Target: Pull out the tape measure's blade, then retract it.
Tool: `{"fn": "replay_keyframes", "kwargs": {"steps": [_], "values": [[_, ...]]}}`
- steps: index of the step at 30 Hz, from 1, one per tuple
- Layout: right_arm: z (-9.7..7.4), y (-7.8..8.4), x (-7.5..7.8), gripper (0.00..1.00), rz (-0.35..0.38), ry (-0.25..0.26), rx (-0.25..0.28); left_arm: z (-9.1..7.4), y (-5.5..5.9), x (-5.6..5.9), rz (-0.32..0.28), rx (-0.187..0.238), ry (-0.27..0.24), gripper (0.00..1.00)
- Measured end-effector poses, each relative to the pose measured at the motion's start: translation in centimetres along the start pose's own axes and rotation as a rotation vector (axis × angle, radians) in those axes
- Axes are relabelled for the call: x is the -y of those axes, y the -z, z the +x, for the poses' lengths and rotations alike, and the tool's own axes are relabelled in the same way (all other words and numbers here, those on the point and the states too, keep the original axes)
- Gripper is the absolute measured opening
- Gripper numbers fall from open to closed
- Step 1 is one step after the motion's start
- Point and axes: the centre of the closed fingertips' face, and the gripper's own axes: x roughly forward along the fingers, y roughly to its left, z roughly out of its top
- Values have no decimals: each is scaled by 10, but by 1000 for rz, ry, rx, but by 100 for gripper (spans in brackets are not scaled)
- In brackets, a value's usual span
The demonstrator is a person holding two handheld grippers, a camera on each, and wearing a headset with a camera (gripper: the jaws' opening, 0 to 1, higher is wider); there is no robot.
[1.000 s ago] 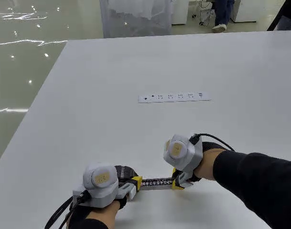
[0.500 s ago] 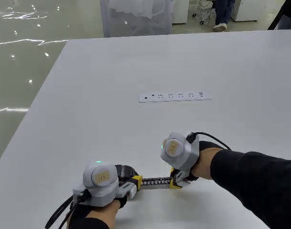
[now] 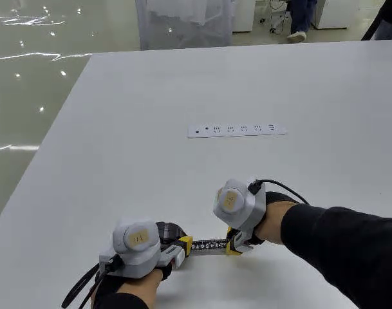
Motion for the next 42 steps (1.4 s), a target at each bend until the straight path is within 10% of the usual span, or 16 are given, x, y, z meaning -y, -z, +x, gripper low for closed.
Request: {"fn": "replay_keyframes", "kwargs": {"steps": [42], "values": [[9, -18, -3, 8, 9, 14, 14, 1, 0, 0, -13, -2, 6, 57]]}}
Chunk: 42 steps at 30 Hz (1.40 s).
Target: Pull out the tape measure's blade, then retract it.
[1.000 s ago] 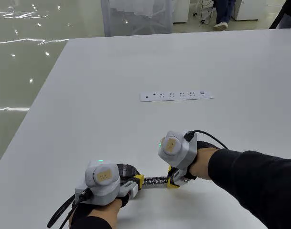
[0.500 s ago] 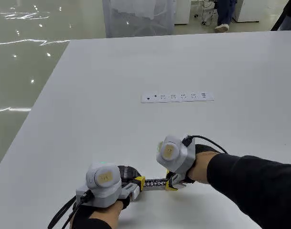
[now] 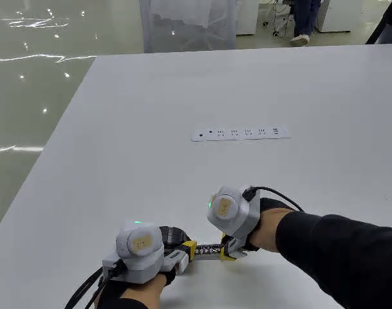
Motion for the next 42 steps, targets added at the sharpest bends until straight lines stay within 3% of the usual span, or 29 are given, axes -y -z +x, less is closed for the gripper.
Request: {"fn": "replay_keyframes", "kwargs": {"steps": [42], "values": [[4, -15, -1, 9, 3, -5, 59, 0, 0, -1, -34, 7, 25, 56]]}}
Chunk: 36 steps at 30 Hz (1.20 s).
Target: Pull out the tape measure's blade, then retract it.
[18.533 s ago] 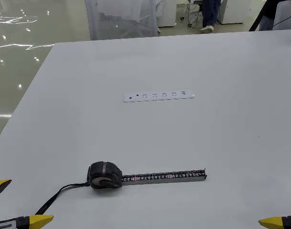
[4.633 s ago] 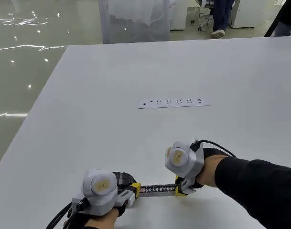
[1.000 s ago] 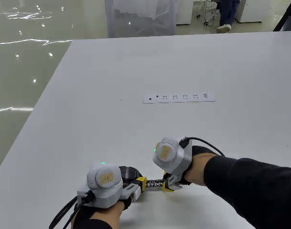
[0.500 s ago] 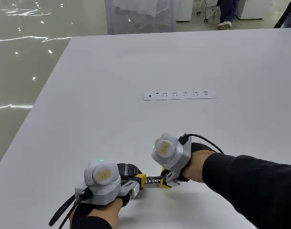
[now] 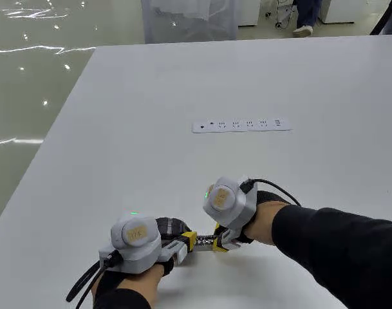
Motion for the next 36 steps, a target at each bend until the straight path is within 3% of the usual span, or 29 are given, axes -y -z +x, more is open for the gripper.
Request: {"fn": "replay_keyframes", "kwargs": {"steps": [36], "values": [[8, -17, -4, 9, -9, -15, 60, -1, 0, 1, -11, 5, 15, 56]]}}
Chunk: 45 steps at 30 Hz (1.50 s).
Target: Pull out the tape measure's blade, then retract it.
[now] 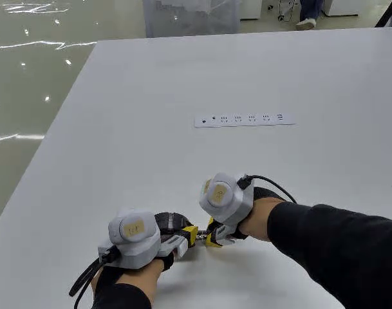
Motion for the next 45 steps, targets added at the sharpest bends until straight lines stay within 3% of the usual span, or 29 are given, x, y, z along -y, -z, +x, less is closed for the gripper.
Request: {"fn": "replay_keyframes", "kwargs": {"steps": [20, 45], "values": [[4, -7, 0, 9, 1, -9, 12, 1, 1, 0, -6, -5, 3, 56], [11, -17, -3, 10, -58, -13, 43, 1, 0, -1, -12, -8, 8, 56]]}}
